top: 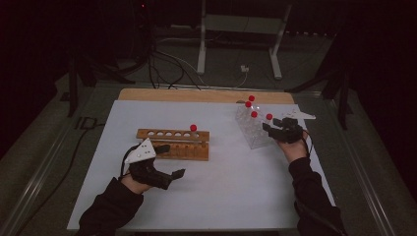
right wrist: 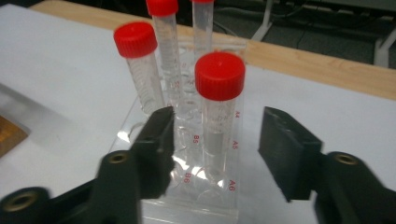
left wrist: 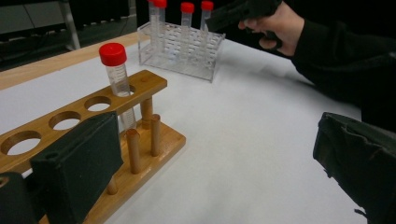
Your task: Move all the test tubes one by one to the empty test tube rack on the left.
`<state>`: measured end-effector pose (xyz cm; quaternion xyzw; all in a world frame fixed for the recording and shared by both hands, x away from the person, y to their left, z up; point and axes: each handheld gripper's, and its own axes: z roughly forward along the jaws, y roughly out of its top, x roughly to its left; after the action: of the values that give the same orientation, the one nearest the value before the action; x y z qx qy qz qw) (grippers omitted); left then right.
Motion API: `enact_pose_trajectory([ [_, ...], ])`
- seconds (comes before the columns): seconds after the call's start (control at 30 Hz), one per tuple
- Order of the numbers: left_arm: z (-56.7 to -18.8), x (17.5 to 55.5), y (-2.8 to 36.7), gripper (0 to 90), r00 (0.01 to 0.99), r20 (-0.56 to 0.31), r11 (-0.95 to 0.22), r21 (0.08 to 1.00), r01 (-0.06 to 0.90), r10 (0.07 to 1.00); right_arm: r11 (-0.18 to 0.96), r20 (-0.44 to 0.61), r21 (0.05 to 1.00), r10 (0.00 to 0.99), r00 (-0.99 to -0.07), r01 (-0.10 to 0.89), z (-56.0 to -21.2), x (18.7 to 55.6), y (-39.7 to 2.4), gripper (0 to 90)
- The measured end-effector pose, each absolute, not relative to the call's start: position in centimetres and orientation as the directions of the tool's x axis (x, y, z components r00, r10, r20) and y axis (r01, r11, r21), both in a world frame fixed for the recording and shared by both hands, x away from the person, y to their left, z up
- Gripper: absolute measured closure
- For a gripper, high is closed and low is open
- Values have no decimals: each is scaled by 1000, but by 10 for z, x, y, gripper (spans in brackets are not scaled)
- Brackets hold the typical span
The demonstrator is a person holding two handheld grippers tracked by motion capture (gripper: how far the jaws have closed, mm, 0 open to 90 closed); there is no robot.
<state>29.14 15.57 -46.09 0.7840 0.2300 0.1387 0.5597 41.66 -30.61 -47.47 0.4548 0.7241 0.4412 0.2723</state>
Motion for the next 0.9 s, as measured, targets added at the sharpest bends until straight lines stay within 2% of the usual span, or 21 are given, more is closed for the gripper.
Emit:
enact_pose_trajectory([
  [0.07,-461,292,156,21,855,-36,-272,940,204,517,206,-1,885,898,-441,418,-476,418,-305,542],
  [0.37,-462,292,156,20,854,-29,-282,938,203,519,214,4,872,897,-442,440,-480,424,-302,735],
  [0.9,-460,292,156,20,858,-33,-284,936,206,513,225,-18,882,894,-448,414,-457,419,-305,753],
])
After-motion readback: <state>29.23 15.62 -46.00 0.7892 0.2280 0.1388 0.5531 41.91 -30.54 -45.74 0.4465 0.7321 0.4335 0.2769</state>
